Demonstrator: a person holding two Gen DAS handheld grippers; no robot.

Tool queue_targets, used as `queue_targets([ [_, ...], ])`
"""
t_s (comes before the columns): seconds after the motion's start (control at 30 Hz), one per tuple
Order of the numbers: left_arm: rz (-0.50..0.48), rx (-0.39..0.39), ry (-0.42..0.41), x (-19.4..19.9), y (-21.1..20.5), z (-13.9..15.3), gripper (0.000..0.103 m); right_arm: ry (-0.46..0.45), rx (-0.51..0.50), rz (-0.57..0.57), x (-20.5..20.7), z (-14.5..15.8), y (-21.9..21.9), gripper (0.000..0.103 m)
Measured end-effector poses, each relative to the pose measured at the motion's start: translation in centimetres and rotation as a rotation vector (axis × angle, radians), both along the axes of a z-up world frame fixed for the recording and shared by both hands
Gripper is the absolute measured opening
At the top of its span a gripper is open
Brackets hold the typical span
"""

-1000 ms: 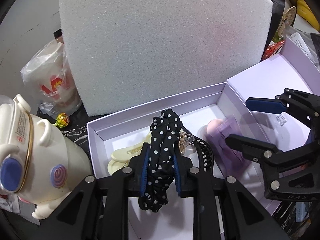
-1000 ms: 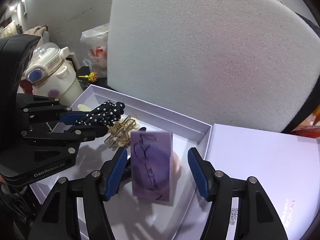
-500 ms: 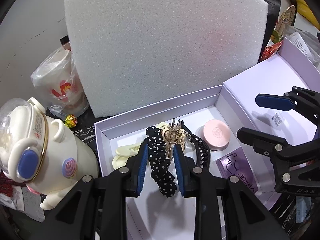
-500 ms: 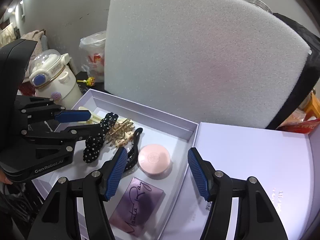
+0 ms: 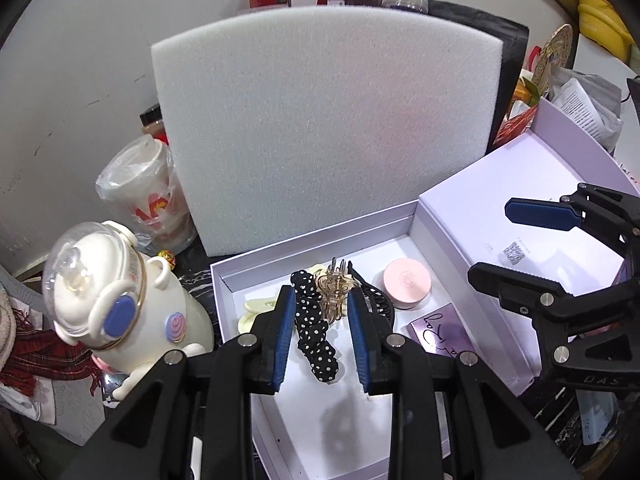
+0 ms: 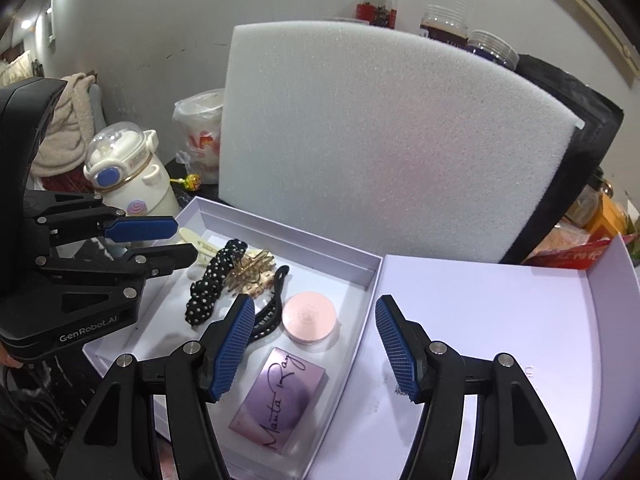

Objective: Organize rigid objects
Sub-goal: 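Withdraw both open tools from the box back over the table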

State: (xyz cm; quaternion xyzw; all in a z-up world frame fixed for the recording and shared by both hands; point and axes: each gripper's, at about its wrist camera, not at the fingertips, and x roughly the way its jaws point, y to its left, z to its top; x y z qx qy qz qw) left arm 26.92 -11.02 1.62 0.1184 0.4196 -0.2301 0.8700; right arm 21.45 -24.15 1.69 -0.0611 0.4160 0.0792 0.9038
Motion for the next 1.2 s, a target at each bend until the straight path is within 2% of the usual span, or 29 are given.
queue_targets([
  [0.57,-0.002,-0.032,-0.122,-6.8,1.8,5.2,0.028,-0.112,-0.011,0.008,-5.6,4.1,0.8,0.065],
  [0.6,-0.001,-0.033,-0.124,-7.0,1.8,5.2,0.041,-0.117,-0.008,0.008,-5.9,4.2,0.9,0.066],
  [0.63,0.001,-0.034,-0.129,-7.4,2.0,5.4,0.069,-0.124,-0.005,0.008,-6.4,4.4,0.9,0.067],
  [0.7,0.005,-0.048,-0.148,-8.2,2.3,5.7,0.103,-0.132,0.002,0.009,-7.0,4.5,1.1,0.069],
  [0.77,0.013,-0.061,-0.172,-9.2,2.8,6.2,0.103,-0.145,-0.004,0.002,-7.8,4.9,1.1,0.07],
  [1.2,0.033,-0.07,-0.183,-13.6,4.2,7.6,0.103,-0.211,-0.001,-0.01,-12.7,6.6,0.9,0.073],
])
